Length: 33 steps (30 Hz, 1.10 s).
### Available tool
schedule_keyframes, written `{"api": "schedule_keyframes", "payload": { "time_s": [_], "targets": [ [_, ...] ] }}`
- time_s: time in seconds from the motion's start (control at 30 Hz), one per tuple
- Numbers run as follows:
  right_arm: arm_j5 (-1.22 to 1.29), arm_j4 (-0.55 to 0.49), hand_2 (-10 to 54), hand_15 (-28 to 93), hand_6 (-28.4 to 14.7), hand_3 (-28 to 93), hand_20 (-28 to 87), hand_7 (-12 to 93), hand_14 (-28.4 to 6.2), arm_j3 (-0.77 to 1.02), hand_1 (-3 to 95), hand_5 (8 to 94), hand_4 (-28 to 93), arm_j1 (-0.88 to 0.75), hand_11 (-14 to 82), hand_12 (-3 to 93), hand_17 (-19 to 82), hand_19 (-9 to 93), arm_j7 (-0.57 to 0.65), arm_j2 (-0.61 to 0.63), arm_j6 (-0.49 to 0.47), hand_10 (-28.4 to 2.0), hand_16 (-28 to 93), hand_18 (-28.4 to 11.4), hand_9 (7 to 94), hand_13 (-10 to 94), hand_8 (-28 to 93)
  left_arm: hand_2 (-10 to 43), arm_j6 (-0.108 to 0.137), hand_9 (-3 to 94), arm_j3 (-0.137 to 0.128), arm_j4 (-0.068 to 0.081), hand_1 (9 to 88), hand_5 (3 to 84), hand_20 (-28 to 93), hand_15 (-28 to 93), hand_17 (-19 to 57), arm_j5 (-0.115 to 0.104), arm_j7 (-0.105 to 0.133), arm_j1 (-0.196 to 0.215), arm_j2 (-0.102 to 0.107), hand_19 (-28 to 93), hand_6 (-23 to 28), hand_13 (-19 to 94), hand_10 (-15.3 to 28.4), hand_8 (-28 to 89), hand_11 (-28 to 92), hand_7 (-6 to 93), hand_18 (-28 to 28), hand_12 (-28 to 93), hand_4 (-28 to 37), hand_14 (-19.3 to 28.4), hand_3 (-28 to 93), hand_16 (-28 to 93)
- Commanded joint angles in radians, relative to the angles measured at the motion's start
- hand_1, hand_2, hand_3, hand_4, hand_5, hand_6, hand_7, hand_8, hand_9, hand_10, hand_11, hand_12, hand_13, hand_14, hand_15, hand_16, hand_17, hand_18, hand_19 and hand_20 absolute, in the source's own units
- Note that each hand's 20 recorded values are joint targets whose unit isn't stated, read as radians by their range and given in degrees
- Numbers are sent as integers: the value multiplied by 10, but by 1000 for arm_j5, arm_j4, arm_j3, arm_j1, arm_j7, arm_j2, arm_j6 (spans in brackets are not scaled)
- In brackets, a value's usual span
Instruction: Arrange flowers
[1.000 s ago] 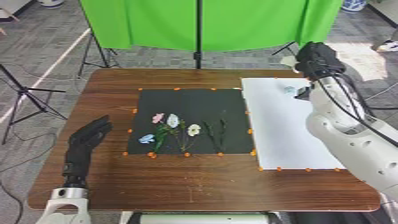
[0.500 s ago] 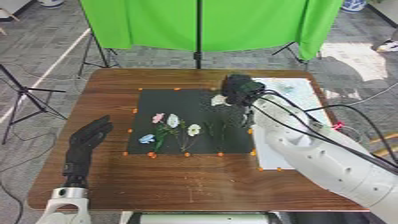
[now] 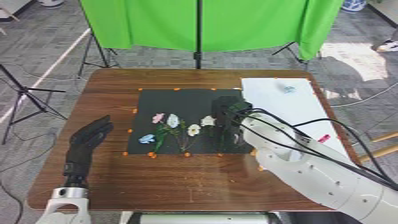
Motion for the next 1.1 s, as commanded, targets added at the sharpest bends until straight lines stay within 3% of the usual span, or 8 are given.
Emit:
{"api": "schedule_keyframes", "payload": {
  "time_s": [0.03,0.13,0.53,0.57,0.77,0.87,0.93,1.1],
  "targets": [
    [31,-47,-95,648,28,664,669,188,6,37,458,670,-190,19,159,232,628,932,-24,21,-85,-103,340,-144,747,917,-25,-95,-14,432,29,10,281,473,211,185,77,2,-10,14,-47,133,49,347,136,-46,181,124,169,150,-151,183,633,32],
    [34,-54,-95,643,30,683,664,186,0,43,423,637,-188,36,160,213,617,932,-39,29,-96,-110,340,-147,717,908,-104,-95,-14,432,28,8,280,472,211,185,77,1,-10,16,-47,132,49,347,137,-46,180,123,169,150,-151,183,634,33],
    [25,-58,-95,645,32,680,654,186,-2,47,427,627,-188,93,158,212,612,932,-31,46,-58,-112,329,-147,712,904,-104,-95,-9,432,24,-2,281,472,211,185,76,2,-12,28,-48,132,49,348,136,-46,181,123,170,151,-153,183,632,32],
    [71,-62,-95,645,32,680,654,186,-2,-25,428,627,-189,152,158,212,612,932,12,79,-3,-112,329,-146,711,904,-105,-95,-9,432,25,0,281,472,211,184,76,2,-11,24,-46,132,48,348,135,-46,181,123,170,151,-153,183,633,32],
    [16,-9,-95,645,26,676,657,173,-6,10,382,611,-186,173,146,212,610,932,125,110,93,-122,331,-149,680,898,-103,-95,-12,432,25,1,281,472,211,184,76,4,-13,22,-45,132,48,348,135,-46,181,123,170,151,-152,183,633,33],
    [15,49,-95,646,20,656,659,138,-15,70,302,554,-183,157,121,218,601,932,251,111,18,-147,334,-160,619,886,-86,-95,-14,432,24,1,281,472,211,185,76,3,-14,23,-45,132,48,348,135,-45,181,124,170,151,-152,184,632,33],
    [30,84,-95,646,14,619,650,95,-33,133,258,454,-177,129,93,225,584,932,318,103,-67,-181,331,-177,548,864,-70,-95,-14,433,25,2,281,472,211,184,76,3,-13,22,-45,132,48,348,135,-46,181,124,170,151,-151,183,632,33],
    [26,160,-95,641,0,571,635,50,-44,213,214,367,-167,56,69,228,575,932,407,96,-106,-211,322,-193,510,860,-54,-95,-16,433,25,0,282,472,210,185,76,3,-14,26,-49,132,49,349,136,-45,182,123,170,150,-151,184,631,33]
  ]
}}
